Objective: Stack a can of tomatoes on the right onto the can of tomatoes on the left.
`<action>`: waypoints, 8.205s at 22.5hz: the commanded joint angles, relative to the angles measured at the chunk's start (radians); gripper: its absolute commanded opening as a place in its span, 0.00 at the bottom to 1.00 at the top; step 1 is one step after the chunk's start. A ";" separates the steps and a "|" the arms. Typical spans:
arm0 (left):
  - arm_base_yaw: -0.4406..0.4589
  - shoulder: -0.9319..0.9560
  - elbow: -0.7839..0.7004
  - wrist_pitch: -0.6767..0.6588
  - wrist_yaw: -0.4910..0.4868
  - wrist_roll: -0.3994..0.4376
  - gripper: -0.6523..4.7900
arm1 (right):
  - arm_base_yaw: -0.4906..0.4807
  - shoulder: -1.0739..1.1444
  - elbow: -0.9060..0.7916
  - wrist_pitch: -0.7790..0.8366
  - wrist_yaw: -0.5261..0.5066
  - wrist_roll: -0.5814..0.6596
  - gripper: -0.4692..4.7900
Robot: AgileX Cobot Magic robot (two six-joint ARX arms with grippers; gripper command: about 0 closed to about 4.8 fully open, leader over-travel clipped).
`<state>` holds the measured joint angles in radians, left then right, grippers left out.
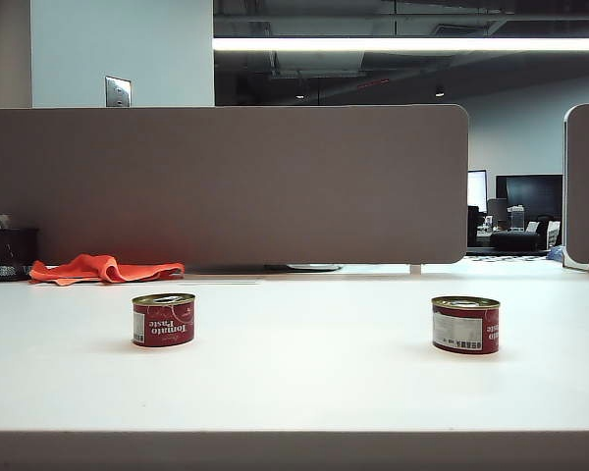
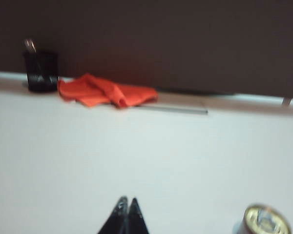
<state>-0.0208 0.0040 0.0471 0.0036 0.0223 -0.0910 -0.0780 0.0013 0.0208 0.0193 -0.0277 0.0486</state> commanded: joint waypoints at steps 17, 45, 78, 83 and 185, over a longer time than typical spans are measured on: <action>0.001 0.470 0.530 -0.017 0.317 -0.009 0.11 | 0.000 0.257 0.483 0.111 0.079 0.076 0.08; -0.192 0.777 0.855 -0.431 0.285 0.118 0.11 | 0.372 1.088 1.099 -0.559 0.093 -0.101 0.08; -0.206 0.806 0.861 -0.525 0.412 0.084 0.11 | 0.439 1.628 1.119 -0.626 0.025 0.113 1.00; -0.206 0.806 0.861 -0.526 0.409 0.084 0.11 | 0.451 1.653 1.119 -0.649 0.028 0.113 1.00; -0.254 0.152 0.406 -0.527 0.172 0.184 0.11 | 0.618 0.628 0.909 -0.743 0.475 -0.025 0.07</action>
<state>-0.2749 0.1745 0.4801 -0.5171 0.1970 0.0967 0.5388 0.6682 0.9977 -0.7700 0.3370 0.0193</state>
